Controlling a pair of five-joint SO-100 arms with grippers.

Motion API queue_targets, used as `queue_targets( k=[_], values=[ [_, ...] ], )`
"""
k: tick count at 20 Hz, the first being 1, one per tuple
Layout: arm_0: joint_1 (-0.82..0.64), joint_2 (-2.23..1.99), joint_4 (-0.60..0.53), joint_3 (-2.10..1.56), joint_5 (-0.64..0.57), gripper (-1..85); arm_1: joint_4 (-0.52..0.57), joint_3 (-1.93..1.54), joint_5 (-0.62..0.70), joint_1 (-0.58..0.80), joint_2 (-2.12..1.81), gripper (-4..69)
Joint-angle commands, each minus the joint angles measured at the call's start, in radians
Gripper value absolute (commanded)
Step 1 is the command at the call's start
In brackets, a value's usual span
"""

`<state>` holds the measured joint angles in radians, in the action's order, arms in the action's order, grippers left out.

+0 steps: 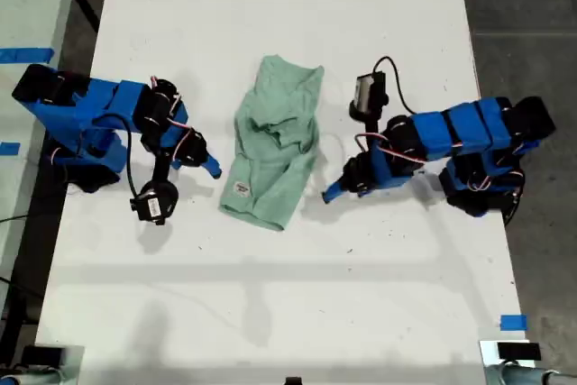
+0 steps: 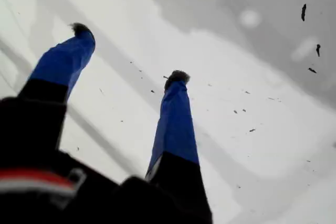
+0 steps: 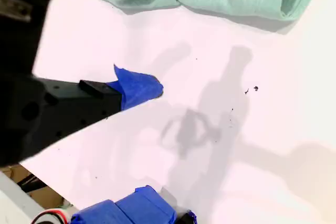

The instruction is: Fold tshirt

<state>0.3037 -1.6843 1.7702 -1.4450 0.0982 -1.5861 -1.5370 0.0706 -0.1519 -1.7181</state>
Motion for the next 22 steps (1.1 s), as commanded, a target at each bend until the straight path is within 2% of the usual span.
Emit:
queue_targets(
  k=[1,3,10,14,17,22],
  values=[
    [0.006,-0.052,-0.026,-0.002,0.005,26.6,-0.011,0.107,0.005,-0.008,0.031,27.1],
    [0.006,-0.054,-0.054,-0.025,-0.002,26.6,-0.011,0.147,0.008,0.002,0.066,27.1],
    [-0.078,0.051,-0.258,-0.04,-0.161,26.0,-0.012,0.554,0.078,0.049,0.44,27.3],
    [-0.104,0.146,-0.281,0.02,-0.216,26.1,-0.005,0.692,0.087,0.057,0.584,27.3],
    [-0.106,0.164,-0.288,0.005,-0.219,26.3,0.029,0.704,0.084,0.06,0.626,27.1],
    [-0.121,0.264,-0.383,-0.003,-0.249,26.4,0.126,0.733,0.13,0.091,0.729,26.6]
  ],
)
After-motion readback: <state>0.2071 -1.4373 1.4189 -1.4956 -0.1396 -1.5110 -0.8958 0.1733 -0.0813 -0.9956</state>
